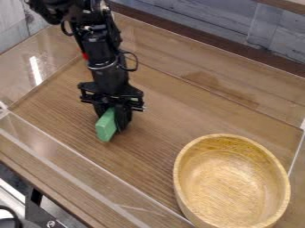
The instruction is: Remove the green stick from the brown bowl and put it on the table
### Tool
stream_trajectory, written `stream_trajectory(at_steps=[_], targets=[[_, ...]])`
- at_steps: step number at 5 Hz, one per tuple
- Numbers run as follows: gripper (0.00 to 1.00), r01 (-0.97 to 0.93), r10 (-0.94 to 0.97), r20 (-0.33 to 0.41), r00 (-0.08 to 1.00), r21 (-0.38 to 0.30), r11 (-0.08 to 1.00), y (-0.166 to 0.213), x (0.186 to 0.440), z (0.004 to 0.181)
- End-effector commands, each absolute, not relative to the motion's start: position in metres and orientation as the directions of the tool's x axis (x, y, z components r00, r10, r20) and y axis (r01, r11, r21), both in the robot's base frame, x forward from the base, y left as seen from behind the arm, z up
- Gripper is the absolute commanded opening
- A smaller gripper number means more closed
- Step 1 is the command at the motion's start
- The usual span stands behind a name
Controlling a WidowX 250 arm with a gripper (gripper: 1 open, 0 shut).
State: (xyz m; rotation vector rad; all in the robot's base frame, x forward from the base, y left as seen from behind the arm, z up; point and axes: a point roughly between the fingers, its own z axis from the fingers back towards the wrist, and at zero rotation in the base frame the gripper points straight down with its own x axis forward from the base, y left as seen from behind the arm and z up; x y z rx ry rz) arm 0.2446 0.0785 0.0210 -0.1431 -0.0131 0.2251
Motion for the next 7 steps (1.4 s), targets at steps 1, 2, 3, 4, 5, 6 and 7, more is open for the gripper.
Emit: stream_trajectory(at_steps=[1, 2, 3, 4, 5, 6, 7], targets=[[0.00, -0.218, 0.224, 0.030, 0.974, -0.139, 0.966, 0.085, 0.245, 0.026], [0.00, -0.203, 0.209, 0.032, 0.977, -0.140, 0.969, 0.089, 0.248, 0.025], [0.00, -0.189, 0.196, 0.031, 0.980, -0.141, 0.972, 0.093, 0.250, 0.024], [0.00, -0.179, 0.185, 0.029, 0.982, -0.142, 0.974, 0.095, 0.251, 0.023], [1.00, -0.155, 0.160, 0.024, 0.987, -0.142, 0.978, 0.093, 0.250, 0.023], [1.00, -0.162, 0.167, 0.023, 0.986, -0.142, 0.977, 0.100, 0.253, 0.029], [0.00, -0.179, 0.184, 0.030, 0.982, -0.140, 0.974, 0.111, 0.256, 0.034]])
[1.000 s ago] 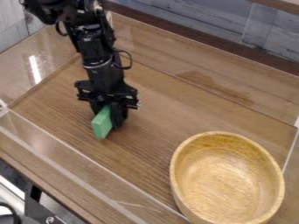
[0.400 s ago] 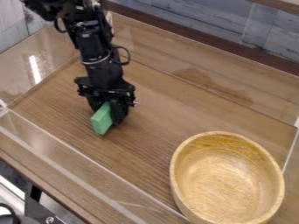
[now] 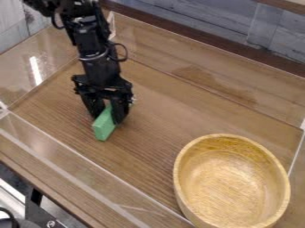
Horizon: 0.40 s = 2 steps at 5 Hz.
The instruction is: Remove the green stick from the brown bowl and put it on the table
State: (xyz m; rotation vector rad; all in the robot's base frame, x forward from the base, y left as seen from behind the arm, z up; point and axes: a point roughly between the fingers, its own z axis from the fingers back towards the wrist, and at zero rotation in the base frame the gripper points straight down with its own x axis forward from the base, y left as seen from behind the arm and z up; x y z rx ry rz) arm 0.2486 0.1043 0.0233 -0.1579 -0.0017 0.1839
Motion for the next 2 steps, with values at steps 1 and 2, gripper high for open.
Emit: stream_trajectory(at_steps=[1, 2], targets=[[0.00, -0.128, 0.136, 0.044, 0.990, -0.137, 0.982, 0.100, 0.257, 0.055], [0.00, -0.082, 0.091, 0.057, 0.994, -0.137, 0.987, 0.088, 0.257, 0.077]])
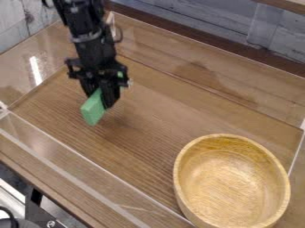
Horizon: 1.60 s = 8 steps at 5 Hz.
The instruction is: Remove the green stick from the brown bowl and put it on the table
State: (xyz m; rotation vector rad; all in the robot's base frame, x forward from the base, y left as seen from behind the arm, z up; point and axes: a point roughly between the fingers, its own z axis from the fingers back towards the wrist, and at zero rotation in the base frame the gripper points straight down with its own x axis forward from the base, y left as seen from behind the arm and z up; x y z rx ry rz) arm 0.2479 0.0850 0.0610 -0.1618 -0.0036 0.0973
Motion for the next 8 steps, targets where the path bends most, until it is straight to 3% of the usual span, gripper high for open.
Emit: stream_trajectory(at_steps=[1, 2, 3, 5, 8], targets=[[0.00, -0.098, 0.107, 0.057, 0.993, -0.133, 0.986, 0.067, 0.264, 0.065], [0.00, -0.089, 0.097, 0.051, 0.994, -0.130, 0.988, 0.038, 0.271, 0.052], [0.00, -0.068, 0.073, 0.042, 0.996, -0.124, 0.990, 0.045, 0.274, 0.046], [0.00, -0.042, 0.046, 0.030, 0.999, -0.117, 0.992, 0.059, 0.279, 0.050], [0.00, 0.032, -0.032, 0.007, 0.999, -0.114, 0.993, 0.044, 0.285, 0.051]])
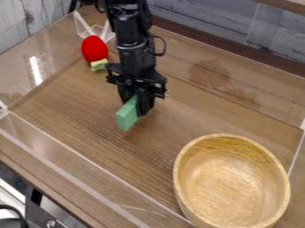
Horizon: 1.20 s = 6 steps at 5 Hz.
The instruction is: Remove the green stick from the brown bowl and put it on the table
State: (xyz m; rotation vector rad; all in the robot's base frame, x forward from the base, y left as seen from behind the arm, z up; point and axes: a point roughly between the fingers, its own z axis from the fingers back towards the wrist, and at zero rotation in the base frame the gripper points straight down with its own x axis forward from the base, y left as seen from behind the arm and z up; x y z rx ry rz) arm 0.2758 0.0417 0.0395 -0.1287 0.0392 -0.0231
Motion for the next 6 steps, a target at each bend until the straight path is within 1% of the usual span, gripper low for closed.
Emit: stream_trajectory(at_steps=[1, 3, 5, 6], targets=[[0.00, 0.076, -0.076, -0.001, 0.997, -0.114, 0.991, 0.042, 0.280, 0.043], [0.00, 0.145, -0.148, -0.016, 0.989, -0.122, 0.982, 0.042, 0.270, 0.032], [0.00, 0.157, -0.162, -0.024, 0.987, -0.136, 0.978, 0.029, 0.269, 0.027], [0.00, 0.179, -0.185, -0.029, 0.982, -0.141, 0.974, 0.036, 0.269, 0.024]])
